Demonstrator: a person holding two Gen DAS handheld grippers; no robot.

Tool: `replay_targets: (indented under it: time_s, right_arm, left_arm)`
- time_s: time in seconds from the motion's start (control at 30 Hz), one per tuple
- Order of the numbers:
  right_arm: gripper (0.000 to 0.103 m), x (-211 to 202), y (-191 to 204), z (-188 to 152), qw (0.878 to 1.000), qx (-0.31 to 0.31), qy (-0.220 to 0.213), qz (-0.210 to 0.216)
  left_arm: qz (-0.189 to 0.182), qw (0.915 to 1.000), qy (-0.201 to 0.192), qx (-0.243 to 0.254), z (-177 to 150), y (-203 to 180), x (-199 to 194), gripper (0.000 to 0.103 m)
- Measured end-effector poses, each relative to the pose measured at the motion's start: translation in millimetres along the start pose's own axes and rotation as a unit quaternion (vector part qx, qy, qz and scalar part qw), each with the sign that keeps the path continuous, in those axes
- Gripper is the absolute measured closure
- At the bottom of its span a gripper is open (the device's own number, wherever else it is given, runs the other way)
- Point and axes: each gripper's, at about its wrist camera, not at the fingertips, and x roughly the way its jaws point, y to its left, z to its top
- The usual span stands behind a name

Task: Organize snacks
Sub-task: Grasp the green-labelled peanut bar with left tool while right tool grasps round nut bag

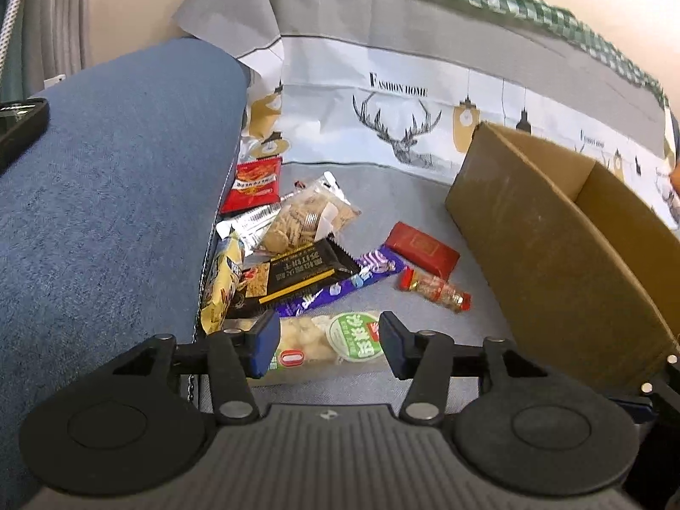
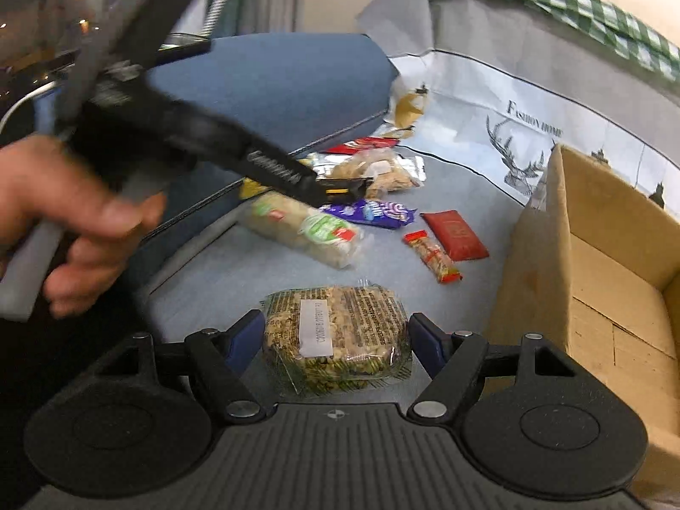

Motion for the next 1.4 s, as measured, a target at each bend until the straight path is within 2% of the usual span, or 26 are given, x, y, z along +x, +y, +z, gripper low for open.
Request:
replay_targets:
  time_s: [0.1, 0.27, 0.57, 0.7, 0.77, 0.83, 0.9, 0.93, 1.03, 1.1, 1.2, 1.23, 1.4]
  right_arm:
    - [0.027, 0, 4, -8, 1.0, 0.003, -0.007, 0.0]
    - [0.027, 14, 1, -11, 0.999, 0.029, -0.021, -0.005]
    - [0.023, 48, -7, -17, 0.998, 0.052, 0.019, -0.003]
    - [0.02, 52, -5, -15, 0.998, 0.05, 0.032, 0.008]
    - [0.019, 53, -4, -15, 0.998, 0.048, 0.04, 0.011]
    - [0.019, 55, -5, -15, 0.998, 0.049, 0.049, 0.012]
    - [0.019, 57, -6, -16, 0.997, 0.054, 0.057, 0.016]
    - [0.019, 57, -7, -15, 0.997, 0.055, 0.059, 0.018]
    - [0.019, 59, -8, -13, 0.996, 0.058, 0.06, 0.023]
    - [0.019, 59, -9, -12, 0.996, 0.061, 0.06, 0.024]
    - [0.019, 59, -10, -13, 0.996, 0.064, 0.062, 0.026]
    - [0.019, 59, -10, -13, 0.996, 0.064, 0.062, 0.027]
    - [0.018, 60, -10, -12, 0.996, 0.063, 0.061, 0.032]
  left_arm:
    - [0.002, 0.9999, 0.01, 0.009, -1, -2, 4, 0.043]
    - [0.005, 0.9994, 0.03, 0.019, -1, -6, 15, 0.029]
    - [0.004, 0.9973, 0.071, 0.017, -1, -10, 39, 0.014]
    - [0.015, 0.9969, 0.074, 0.023, 3, -16, 42, 0.012]
    - [0.011, 0.9946, 0.091, 0.048, 7, -22, 45, 0.009]
    - [0.017, 0.9888, 0.108, 0.101, 14, -32, 51, 0.008]
    - [0.016, 0.9842, 0.11, 0.137, 20, -38, 57, 0.006]
    - [0.014, 0.9831, 0.113, 0.143, 22, -38, 62, 0.0]
    - [0.017, 0.9811, 0.147, 0.124, 26, -28, 82, 0.001]
    - [-0.011, 0.9788, 0.184, 0.089, 30, -19, 89, 0.001]
    - [-0.041, 0.9652, 0.255, 0.041, 31, -9, 92, 0.001]
    - [-0.048, 0.9634, 0.261, 0.037, 29, -8, 89, 0.001]
    - [-0.051, 0.9672, 0.245, 0.041, 20, -8, 67, 0.006]
